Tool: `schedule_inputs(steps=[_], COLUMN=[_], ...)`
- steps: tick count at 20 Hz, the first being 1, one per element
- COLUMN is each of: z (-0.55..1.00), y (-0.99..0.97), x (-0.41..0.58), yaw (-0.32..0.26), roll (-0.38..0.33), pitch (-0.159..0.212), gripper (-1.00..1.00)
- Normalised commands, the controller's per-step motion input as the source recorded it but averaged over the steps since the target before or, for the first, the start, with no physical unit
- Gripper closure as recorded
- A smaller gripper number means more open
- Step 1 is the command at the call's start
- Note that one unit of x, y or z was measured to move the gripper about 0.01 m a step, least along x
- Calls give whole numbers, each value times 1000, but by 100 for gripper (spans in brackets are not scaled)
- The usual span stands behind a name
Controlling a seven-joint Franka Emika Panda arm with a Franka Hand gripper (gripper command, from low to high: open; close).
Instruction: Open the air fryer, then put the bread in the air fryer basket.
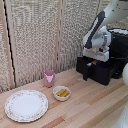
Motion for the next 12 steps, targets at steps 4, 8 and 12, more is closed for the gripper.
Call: schedule_inputs(steps=[4, 8, 12], z=[834, 1000, 771], y=[0, 18, 51], x=[4, 40, 82], yaw=[-7, -19, -83], roll=[-16, -1, -8], pitch=[32, 55, 55], gripper=[-100, -100, -100])
